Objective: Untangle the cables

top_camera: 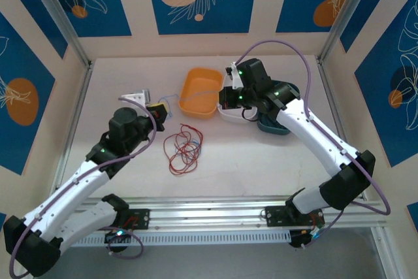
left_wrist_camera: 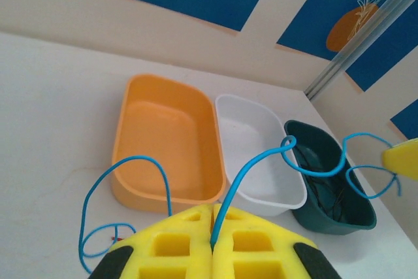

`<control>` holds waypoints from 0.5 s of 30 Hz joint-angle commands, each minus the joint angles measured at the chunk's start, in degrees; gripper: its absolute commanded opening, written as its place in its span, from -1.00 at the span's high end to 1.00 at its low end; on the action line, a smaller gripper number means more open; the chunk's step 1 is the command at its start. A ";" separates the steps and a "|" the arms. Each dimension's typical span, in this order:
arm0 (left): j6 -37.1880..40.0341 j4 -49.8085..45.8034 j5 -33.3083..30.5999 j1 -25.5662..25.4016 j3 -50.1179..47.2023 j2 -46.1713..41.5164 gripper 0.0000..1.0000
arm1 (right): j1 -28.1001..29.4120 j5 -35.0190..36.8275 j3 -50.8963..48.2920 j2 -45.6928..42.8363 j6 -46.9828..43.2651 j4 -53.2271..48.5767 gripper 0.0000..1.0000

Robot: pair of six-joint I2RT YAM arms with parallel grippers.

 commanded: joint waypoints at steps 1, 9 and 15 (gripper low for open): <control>3.73 -7.77 -2.23 0.31 4.62 -0.54 1.00 | -0.59 6.29 -0.77 -0.30 -0.94 -0.87 1.00; 5.66 -6.48 3.12 0.22 11.39 5.10 1.00 | -2.84 0.50 -2.11 0.10 -1.56 1.91 0.45; 5.06 -3.53 10.31 -0.18 18.46 13.74 1.00 | -3.09 0.16 -1.67 -1.25 -2.27 2.64 0.10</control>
